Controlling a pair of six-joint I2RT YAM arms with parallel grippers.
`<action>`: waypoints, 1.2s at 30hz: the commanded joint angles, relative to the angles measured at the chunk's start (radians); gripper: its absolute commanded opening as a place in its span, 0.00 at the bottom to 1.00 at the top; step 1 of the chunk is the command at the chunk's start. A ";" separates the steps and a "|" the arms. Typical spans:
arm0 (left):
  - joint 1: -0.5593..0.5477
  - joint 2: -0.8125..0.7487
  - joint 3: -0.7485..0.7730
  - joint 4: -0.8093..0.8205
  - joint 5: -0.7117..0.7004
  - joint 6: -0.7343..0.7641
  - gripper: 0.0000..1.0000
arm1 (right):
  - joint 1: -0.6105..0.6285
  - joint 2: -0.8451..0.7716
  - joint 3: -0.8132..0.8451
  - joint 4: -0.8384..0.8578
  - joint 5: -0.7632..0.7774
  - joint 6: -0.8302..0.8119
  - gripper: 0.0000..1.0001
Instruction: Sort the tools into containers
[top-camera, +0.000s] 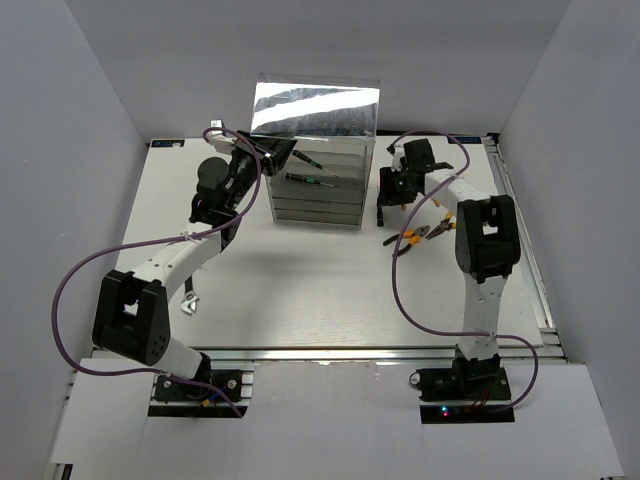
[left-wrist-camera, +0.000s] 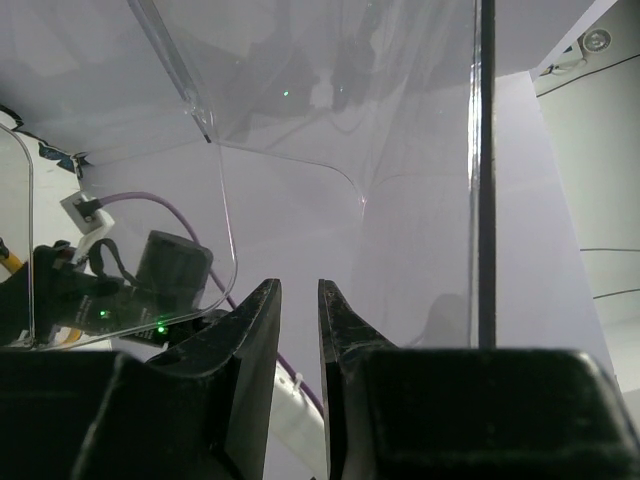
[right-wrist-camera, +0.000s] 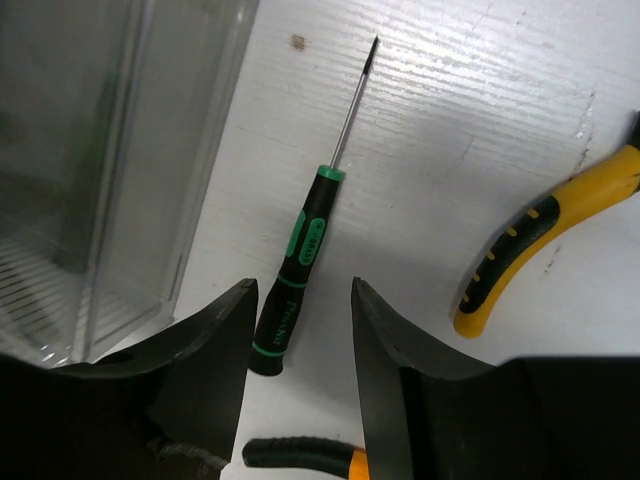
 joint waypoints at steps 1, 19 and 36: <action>0.004 -0.024 0.014 0.027 0.001 0.007 0.33 | 0.019 0.021 0.044 0.010 0.033 0.017 0.49; 0.005 -0.007 0.016 0.027 0.003 -0.003 0.33 | 0.082 -0.009 -0.139 0.039 0.198 0.024 0.35; 0.005 -0.038 0.006 0.027 -0.008 -0.003 0.32 | 0.002 -0.160 -0.106 0.057 0.017 0.017 0.00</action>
